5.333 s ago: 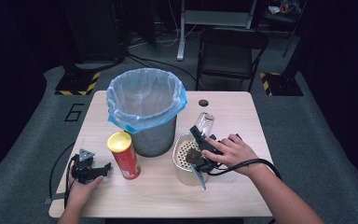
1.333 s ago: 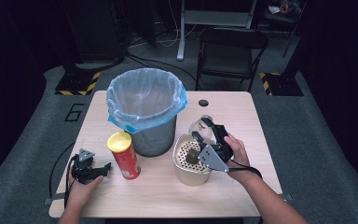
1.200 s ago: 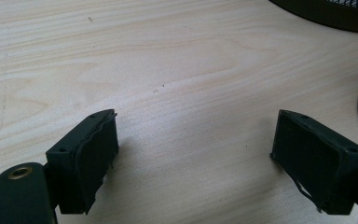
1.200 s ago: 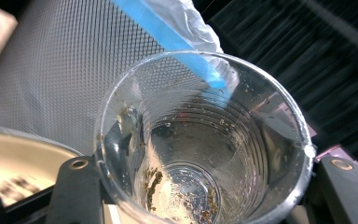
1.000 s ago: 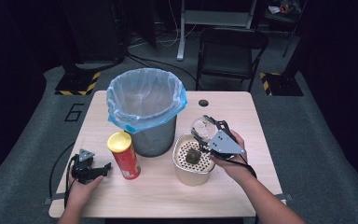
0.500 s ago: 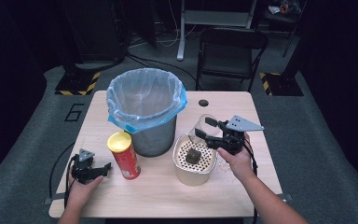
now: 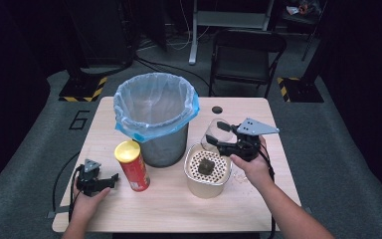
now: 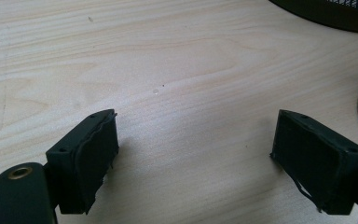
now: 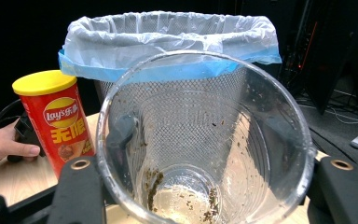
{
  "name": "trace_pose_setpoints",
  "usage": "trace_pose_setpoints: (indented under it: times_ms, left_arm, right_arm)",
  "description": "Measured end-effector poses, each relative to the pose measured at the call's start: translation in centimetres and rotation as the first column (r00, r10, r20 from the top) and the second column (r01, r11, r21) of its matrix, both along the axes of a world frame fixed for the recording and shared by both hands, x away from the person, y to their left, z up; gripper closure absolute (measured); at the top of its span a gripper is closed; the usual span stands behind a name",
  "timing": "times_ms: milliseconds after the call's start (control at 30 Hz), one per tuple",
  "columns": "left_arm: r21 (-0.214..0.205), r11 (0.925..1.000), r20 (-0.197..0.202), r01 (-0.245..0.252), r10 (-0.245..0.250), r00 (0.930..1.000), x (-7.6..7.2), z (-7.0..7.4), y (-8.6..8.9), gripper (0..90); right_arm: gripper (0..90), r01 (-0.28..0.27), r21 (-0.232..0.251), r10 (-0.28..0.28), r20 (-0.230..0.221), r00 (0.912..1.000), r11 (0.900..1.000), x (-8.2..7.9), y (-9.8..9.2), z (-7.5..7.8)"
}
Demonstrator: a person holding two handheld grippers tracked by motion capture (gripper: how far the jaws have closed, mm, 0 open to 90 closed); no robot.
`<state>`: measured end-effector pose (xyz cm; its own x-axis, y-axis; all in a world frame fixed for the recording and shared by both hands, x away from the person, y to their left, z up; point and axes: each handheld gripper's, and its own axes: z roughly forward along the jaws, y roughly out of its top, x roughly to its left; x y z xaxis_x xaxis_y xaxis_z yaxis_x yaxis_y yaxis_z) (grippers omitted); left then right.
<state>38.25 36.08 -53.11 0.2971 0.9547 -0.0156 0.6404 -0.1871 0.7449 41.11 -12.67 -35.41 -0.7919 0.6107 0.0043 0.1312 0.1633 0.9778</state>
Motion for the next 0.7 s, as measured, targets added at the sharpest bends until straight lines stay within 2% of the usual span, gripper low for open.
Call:
trace_pose_setpoints:
  times_ms: [233,433,533,633,700]
  left_arm:
    - [0.0,1.0,0.0,0.0,0.0,1.0,0.0,0.0,0.0,14.0]
    - [0.006,1.0,0.005,0.003,-0.003,1.0,0.0,0.0,0.0,14.0]
    - [0.006,1.0,0.006,0.003,-0.003,1.0,0.0,0.0,0.0,14.0]
    - [0.006,1.0,0.005,0.003,-0.003,1.0,0.0,0.0,0.0,14.1]
    - [0.006,1.0,0.005,0.004,-0.004,1.0,0.0,0.0,0.0,13.7]
  right_arm:
    - [36.6,0.016,-0.006,-0.016,0.002,0.9999,0.9999,0.0,0.1,1.1]
    - [37.0,-0.008,-0.008,0.007,-0.01,0.9999,0.9999,-0.3,0.3,3.0]
    - [37.0,-0.01,-0.02,0.01,-0.01,0.9999,0.9998,-0.6,0.6,4.5]
    - [37.1,-0.02,-0.028,0.021,0.018,0.9996,0.9994,-0.4,1.0,6.5]
    - [37.1,-0.026,-0.025,0.027,0.016,0.9995,0.9993,-0.3,1.5,8.0]
